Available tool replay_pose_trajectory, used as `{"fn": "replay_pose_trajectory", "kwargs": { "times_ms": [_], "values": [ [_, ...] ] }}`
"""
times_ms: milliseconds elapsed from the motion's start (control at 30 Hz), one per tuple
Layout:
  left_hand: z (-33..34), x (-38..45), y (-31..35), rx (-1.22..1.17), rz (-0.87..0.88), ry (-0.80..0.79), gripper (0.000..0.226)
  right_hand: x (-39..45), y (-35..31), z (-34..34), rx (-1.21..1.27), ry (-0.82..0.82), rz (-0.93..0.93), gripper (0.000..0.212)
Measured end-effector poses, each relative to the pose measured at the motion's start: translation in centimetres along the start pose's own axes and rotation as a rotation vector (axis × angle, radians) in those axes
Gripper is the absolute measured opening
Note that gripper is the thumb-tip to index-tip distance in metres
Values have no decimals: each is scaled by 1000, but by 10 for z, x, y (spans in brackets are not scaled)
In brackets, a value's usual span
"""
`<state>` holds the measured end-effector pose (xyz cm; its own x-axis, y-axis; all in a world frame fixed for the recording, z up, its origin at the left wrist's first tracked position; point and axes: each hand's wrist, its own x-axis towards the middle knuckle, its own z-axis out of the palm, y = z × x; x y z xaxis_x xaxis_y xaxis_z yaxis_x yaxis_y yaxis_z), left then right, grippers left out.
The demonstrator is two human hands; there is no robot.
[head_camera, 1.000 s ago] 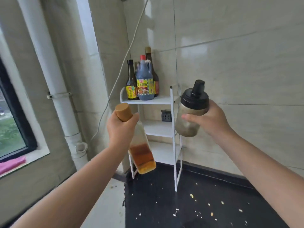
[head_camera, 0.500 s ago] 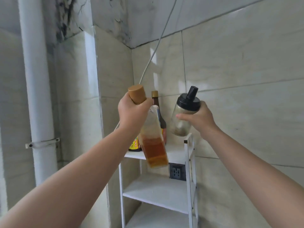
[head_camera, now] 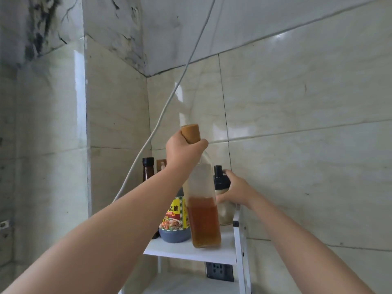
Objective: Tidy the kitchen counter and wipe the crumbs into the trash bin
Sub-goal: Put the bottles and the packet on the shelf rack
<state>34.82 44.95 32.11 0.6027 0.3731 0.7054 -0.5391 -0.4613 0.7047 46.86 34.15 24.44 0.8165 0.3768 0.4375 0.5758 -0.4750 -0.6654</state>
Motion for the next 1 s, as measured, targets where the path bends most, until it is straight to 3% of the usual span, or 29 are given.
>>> {"fn": "replay_pose_trajectory", "kwargs": {
  "times_ms": [133,400,633,833,1000],
  "values": [
    [9,15,-13,61,-23,-12,24,11,3,4,-157,-77,25,81],
    [26,40,-32,178,-29,-26,20,27,21,14,-183,-99,1,41],
    [37,56,-48,249,12,-8,24,31,23,13,-276,-214,34,73],
    [44,59,-51,375,68,-20,36,25,22,10,-269,-210,59,57],
    [43,66,-45,504,-28,-116,52,16,23,6,-235,-158,43,52]
  ]
}}
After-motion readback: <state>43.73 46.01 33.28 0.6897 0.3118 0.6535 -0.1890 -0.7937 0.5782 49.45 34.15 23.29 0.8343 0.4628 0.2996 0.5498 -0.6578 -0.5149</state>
